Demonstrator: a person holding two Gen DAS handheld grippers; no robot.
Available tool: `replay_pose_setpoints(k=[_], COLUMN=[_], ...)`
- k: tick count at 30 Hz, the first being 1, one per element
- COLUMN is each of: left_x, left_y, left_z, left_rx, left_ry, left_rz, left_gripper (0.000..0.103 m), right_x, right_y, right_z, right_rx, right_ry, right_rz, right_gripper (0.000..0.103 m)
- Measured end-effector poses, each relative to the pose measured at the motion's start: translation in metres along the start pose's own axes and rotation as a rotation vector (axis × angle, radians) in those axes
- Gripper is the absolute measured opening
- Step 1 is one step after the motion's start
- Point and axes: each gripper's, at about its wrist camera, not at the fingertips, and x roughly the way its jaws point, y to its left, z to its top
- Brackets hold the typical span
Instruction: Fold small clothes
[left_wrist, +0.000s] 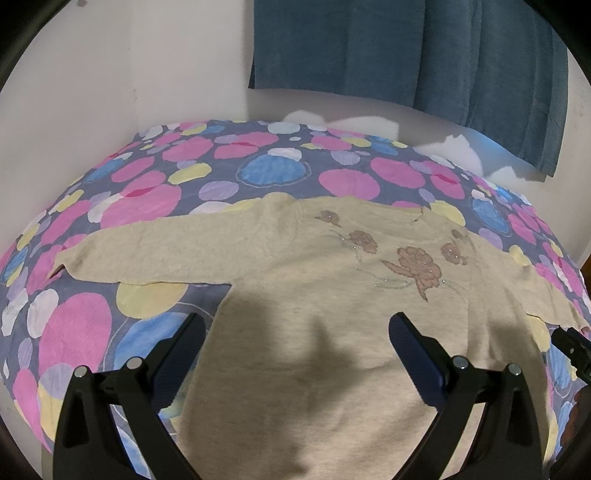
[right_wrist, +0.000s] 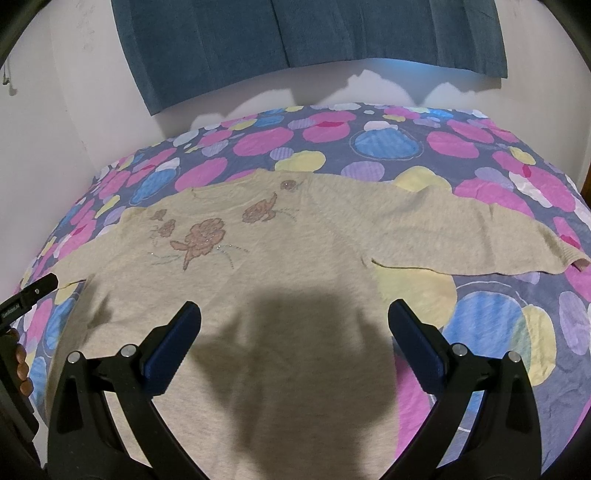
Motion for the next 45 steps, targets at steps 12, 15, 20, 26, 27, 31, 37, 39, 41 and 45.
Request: replay_pose_setpoints(k=[12,15,20,26,27,31,37,39,41,45], left_x=[0.002,0.002,0.002,0.012,0.014,0.023,0.035,0.038,0.04,0.044], left_y=[-0.002,-0.004,-0.005,-0.003,-0.003,0.003,0.016,0.019,0.022,0.023], left_z=[0.005,0.005,0.005,0.007,0.006,0.004,0.003,0.003,0.003,0.001], left_rx=[0.006,0.006,-0.005,-0.016,-0.016,-0.026,-0.064,-0.074,-0.081,-0.075], left_ry=[0.013,0.013,0.019,0.039,0.046,0.068,0.074,0.078,0.085,0.101], left_rz=[-0.009,-0.009,-0.008,-0.006,-0.006,-0.006,-0.004,0.004,0.015,0.039], left_gripper=[0.099,0.099,0.099,0.099,0.099,0.099,0.099,0.099,0.099,0.099], right_x=[0.001,0.001,-0.004,-0.017,-0.02,-0.036,-0.044,-0.039,-0.031,-0.009], right_y=[0.002,0.001,-0.034,-0.116,-0.132,-0.214,-0.316,-0.342,-0.358,-0.39], right_z=[-0.002,-0.002,0.009,0.018,0.018,0.01,-0.008,-0.01,-0.01,-0.021], right_rx=[0.002,0.013,0.121,0.343,0.384,0.604,0.869,0.934,0.976,1.105], right_ry=[0.006,-0.001,-0.016,-0.067,-0.077,-0.13,-0.219,-0.224,-0.229,-0.208], right_rz=[0.001,-0.001,0.01,-0.005,-0.004,-0.025,-0.075,-0.099,-0.102,0.001], right_gripper=[0.101,0.101,0.101,0.101,0.101,0.101,0.101,0.1,0.097,0.071])
